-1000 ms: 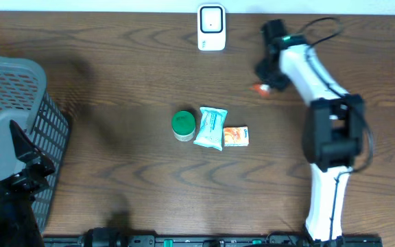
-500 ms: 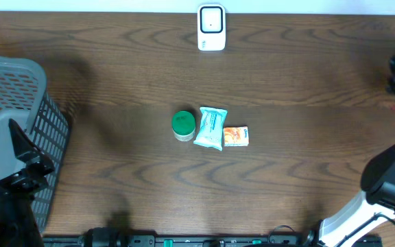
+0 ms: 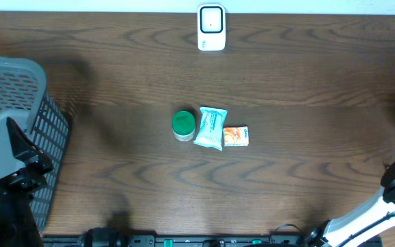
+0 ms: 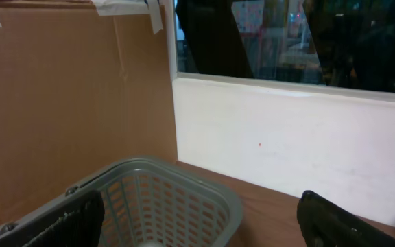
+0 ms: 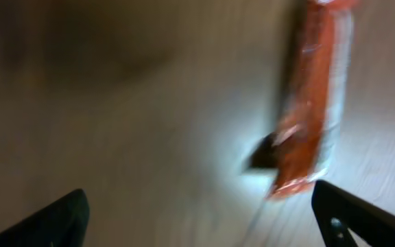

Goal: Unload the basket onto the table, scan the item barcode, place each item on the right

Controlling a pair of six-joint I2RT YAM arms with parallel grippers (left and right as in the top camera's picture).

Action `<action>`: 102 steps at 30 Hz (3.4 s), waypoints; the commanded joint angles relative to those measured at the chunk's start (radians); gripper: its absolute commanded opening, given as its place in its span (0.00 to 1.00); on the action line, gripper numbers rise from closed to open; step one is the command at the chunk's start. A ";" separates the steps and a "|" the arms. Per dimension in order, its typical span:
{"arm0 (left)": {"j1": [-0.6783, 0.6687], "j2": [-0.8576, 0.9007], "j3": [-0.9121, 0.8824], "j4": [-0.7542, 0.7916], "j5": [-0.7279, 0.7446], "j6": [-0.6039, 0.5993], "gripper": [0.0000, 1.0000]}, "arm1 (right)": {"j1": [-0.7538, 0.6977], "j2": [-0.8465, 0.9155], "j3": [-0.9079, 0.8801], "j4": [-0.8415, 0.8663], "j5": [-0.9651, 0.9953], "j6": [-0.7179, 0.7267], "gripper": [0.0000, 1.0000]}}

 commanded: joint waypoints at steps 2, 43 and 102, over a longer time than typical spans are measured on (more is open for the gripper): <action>0.006 0.002 -0.006 0.005 0.013 0.005 0.90 | 0.101 -0.031 0.105 -0.122 -0.251 -0.079 0.99; 0.006 -0.073 -0.020 0.007 0.061 0.005 0.90 | 1.162 -0.039 -0.332 0.394 -0.254 0.023 0.01; 0.006 -0.074 -0.069 0.019 0.061 0.006 0.90 | 1.037 -0.208 -0.634 0.175 -0.213 0.236 0.99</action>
